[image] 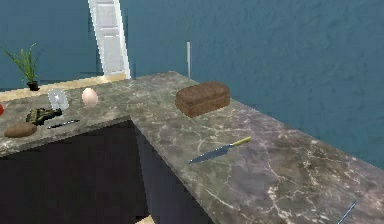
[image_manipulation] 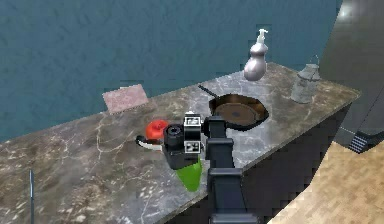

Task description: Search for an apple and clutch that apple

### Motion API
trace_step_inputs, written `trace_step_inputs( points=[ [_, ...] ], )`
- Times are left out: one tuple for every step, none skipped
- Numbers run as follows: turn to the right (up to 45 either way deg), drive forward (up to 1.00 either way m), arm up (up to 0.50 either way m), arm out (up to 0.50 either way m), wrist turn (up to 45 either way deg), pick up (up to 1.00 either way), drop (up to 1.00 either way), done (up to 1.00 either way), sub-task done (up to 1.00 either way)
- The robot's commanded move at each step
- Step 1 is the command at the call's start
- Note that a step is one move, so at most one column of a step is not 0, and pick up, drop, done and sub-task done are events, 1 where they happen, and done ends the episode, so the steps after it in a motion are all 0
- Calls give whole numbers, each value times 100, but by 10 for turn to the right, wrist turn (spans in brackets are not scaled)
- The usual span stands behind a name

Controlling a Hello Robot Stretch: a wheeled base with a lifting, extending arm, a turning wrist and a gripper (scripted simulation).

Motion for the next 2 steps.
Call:
trace_step_inputs(
  points=[
    [0,0,10,0,0,0,0,0,0],
    [0,0,0,0,0,0,0,100,0]
  ],
)
